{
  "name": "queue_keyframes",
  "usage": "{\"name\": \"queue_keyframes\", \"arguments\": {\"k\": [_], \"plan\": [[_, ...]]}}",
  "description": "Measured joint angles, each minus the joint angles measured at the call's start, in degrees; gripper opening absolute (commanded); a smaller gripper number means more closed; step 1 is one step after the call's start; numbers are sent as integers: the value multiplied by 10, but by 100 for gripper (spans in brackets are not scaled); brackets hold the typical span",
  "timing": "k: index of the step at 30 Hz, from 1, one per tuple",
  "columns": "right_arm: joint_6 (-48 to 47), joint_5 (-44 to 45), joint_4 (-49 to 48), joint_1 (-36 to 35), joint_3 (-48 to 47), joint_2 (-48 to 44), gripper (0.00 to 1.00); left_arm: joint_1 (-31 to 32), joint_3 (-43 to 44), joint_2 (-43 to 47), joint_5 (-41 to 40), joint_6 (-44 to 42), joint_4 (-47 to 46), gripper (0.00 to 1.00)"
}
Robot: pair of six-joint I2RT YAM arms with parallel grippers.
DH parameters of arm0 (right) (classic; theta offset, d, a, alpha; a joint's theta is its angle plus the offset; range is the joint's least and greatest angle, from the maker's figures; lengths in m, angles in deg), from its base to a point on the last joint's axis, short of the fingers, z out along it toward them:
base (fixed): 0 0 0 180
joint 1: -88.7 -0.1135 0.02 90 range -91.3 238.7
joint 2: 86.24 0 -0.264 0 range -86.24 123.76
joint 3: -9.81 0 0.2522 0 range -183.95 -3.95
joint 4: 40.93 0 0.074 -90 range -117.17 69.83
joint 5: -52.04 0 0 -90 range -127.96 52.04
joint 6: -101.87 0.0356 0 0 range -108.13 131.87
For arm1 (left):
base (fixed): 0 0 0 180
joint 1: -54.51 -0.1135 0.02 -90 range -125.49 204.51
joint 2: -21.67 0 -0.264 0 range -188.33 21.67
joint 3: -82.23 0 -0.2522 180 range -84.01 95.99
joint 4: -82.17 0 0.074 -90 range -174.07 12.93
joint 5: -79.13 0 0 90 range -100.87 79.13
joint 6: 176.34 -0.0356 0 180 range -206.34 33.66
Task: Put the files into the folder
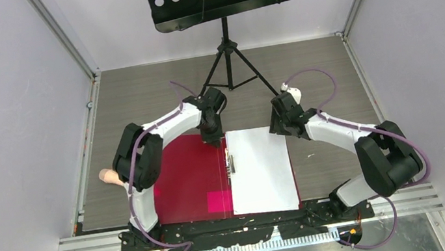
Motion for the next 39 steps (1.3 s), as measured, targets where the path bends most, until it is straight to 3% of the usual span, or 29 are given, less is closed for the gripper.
{"name": "queue_keyframes", "arguments": {"k": [12, 24, 39], "plan": [[-14, 29, -3, 5, -7, 22, 45, -6, 93, -67, -40, 2, 7, 0], [-24, 35, -20, 13, -10, 71, 34, -6, 106, -93, -55, 5, 31, 0], [-21, 14, -36, 13, -15, 79, 33, -6, 108, -95, -55, 13, 33, 0]]}}
